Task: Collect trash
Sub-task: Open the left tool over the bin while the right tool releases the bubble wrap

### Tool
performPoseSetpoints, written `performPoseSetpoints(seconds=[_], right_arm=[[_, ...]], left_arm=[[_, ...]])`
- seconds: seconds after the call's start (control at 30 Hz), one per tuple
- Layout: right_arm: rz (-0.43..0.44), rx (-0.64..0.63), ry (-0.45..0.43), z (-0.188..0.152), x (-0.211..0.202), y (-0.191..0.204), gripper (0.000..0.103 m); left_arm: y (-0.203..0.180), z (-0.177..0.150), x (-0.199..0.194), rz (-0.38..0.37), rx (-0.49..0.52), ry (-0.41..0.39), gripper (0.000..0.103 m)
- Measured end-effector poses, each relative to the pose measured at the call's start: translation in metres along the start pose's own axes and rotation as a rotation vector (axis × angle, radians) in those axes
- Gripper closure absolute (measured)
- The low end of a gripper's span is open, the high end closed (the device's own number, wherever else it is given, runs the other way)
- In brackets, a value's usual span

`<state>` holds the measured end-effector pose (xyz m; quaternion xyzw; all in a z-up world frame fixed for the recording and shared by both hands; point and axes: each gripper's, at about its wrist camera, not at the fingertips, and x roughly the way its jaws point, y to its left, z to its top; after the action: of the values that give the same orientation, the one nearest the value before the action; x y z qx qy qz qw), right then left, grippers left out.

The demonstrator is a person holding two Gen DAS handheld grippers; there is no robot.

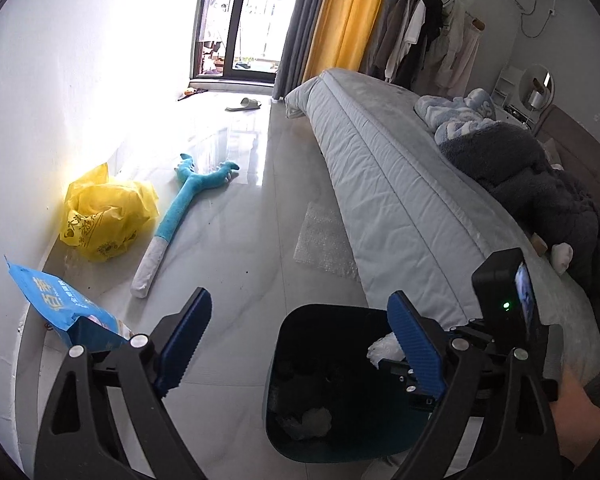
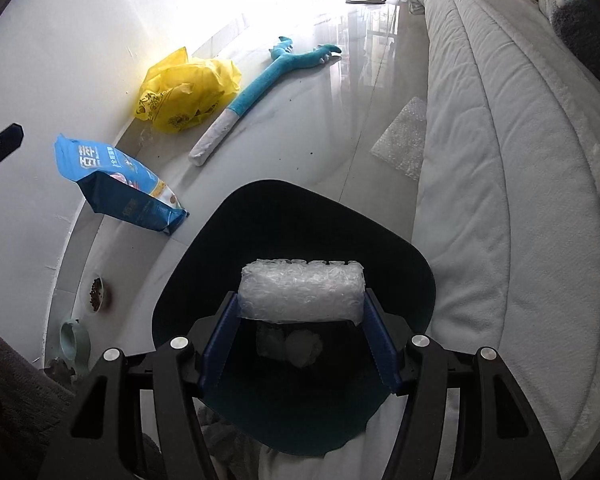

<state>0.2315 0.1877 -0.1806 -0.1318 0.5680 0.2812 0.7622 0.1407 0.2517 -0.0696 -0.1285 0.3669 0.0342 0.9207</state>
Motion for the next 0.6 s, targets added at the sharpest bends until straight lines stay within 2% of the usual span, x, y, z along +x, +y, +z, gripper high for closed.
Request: performPoseSetpoints(seconds=[0.2, 0.3, 0.4, 0.6], right_arm=[[-0.032, -0.013, 0.023, -0.004, 0.005, -0.002, 0.040], [-0.033, -0.008, 0.032, -0.005, 0.007, -0.004, 0.032], [-0.031, -0.018, 0.043, -0.006, 0.009, -0.001, 0.029], [-0.031, -0.022, 0.007, -0.006, -0.007, 0.001, 0.025]], left_arm=[[-0.009, 0.009, -0.016, -0.024, 0.007, -0.075, 0.011], [-0.012, 0.013, -0.023, -0.030, 0.003, -0.105, 0.010], [-0.013, 0.017, -0.028, -0.006, 0.006, -0.129, 0.010], [-0.023, 0.025, -0.040, -0.012, 0.013, -0.180, 0.010]])
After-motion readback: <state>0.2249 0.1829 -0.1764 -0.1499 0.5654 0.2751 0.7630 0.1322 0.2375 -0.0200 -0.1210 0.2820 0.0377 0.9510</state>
